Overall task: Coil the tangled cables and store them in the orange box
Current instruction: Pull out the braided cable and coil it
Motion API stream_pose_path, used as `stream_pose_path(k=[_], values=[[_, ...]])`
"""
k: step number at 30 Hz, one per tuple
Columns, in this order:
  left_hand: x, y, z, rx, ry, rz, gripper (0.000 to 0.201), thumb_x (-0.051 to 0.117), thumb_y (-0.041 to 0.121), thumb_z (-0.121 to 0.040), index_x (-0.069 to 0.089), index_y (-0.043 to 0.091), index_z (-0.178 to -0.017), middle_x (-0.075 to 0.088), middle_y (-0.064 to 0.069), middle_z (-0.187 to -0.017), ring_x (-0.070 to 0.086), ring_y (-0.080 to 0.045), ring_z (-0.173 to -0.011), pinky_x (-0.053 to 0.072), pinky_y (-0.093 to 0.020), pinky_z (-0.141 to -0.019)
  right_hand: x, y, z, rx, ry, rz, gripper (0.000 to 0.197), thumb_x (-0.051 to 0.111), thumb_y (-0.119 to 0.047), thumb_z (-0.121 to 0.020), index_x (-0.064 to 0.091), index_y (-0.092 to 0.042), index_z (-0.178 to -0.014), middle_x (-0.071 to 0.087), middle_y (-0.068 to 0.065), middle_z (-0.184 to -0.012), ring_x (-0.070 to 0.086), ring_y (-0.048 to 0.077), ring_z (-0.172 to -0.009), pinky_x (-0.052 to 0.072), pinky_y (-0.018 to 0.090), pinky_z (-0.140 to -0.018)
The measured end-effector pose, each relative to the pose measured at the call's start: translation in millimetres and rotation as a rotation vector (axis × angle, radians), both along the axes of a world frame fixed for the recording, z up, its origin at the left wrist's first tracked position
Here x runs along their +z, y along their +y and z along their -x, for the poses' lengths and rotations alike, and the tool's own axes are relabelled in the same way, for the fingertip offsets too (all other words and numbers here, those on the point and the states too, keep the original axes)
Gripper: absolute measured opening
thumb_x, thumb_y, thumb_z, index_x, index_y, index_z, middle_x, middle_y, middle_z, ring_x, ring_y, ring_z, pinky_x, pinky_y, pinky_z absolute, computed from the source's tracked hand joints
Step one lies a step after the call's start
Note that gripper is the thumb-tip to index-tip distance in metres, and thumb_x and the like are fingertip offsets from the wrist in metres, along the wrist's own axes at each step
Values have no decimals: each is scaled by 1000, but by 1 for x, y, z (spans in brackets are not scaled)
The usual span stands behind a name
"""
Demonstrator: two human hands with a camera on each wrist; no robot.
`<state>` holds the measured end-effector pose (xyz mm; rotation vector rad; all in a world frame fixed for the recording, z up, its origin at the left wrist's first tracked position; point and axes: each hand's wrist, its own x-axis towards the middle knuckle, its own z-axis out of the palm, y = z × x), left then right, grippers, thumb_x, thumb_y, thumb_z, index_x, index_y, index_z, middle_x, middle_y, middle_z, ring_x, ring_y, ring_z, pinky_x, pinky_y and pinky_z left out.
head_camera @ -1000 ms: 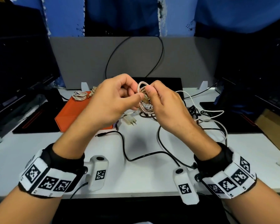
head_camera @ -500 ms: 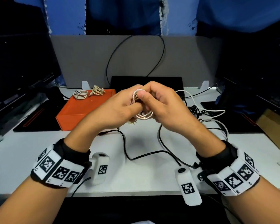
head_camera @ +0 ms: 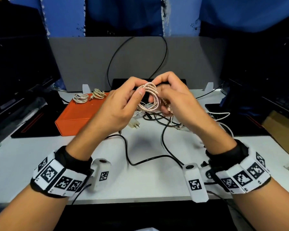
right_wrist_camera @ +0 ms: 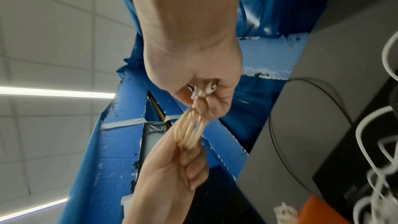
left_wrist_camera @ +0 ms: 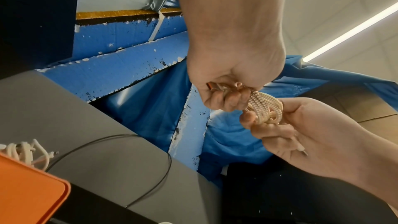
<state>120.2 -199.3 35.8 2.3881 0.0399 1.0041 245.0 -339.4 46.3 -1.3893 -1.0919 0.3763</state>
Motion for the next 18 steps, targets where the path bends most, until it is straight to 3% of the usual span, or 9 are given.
stream_pose_path(k=[3, 5, 7, 10, 12, 14, 18], values=[[2, 5, 3, 42, 9, -23, 20, 45, 27, -109, 61, 25, -120, 57, 15, -66, 50, -7, -59, 36, -23, -56, 8, -13, -12, -95, -493, 193, 23, 54, -17, -99, 64, -28, -116, 68, -6, -96, 57, 12, -71, 44, 27, -67], [3, 6, 4, 25, 14, -14, 20, 45, 27, -110, 61, 25, -120, 59, 15, -71, 54, -6, -64, 40, -23, -59, 12, -20, -20, -191, -743, 279, 21, 57, -23, -105, 68, -30, -120, 63, -11, -105, 59, 5, -88, 45, 24, -81], [3, 6, 3, 8, 29, 3, 20, 44, 26, -110, 61, 24, -120, 55, 15, -68, 48, -5, -59, 37, -24, -56, 13, -22, -25, -253, -890, 269, 18, 58, -26, -105, 73, -26, -116, 61, -7, -105, 55, 11, -95, 43, 29, -88], [2, 5, 0, -119, 23, 192, 19, 41, 21, -111, 59, 17, -118, 53, 16, -62, 41, -1, -50, 33, -20, -49, 7, -14, -28, -423, -1134, 172, 20, 55, -28, -106, 71, -19, -112, 61, 3, -102, 52, 26, -97, 42, 40, -87], [2, 3, -2, -217, -11, 341, 20, 38, 15, -111, 58, 16, -114, 56, 17, -63, 42, 0, -51, 34, -17, -48, 1, -8, -26, -506, -1118, 52, 22, 50, -24, -107, 68, -12, -111, 62, 7, -101, 56, 30, -92, 50, 48, -80], [3, 0, -3, -266, -38, 388, 21, 38, 18, -111, 58, 21, -112, 54, 12, -66, 40, -8, -52, 31, -22, -45, -5, -2, -19, -495, -988, -84, 20, 49, -18, -108, 67, -9, -109, 65, 5, -98, 60, 25, -87, 52, 45, -77], [3, -1, 0, -255, -83, 289, 19, 40, 23, -110, 56, 27, -118, 52, 2, -72, 42, -19, -55, 33, -37, -45, -7, 5, -2, -303, -330, -289, 13, 58, -11, -105, 70, -8, -104, 73, 1, -95, 71, 14, -86, 57, 29, -76]])
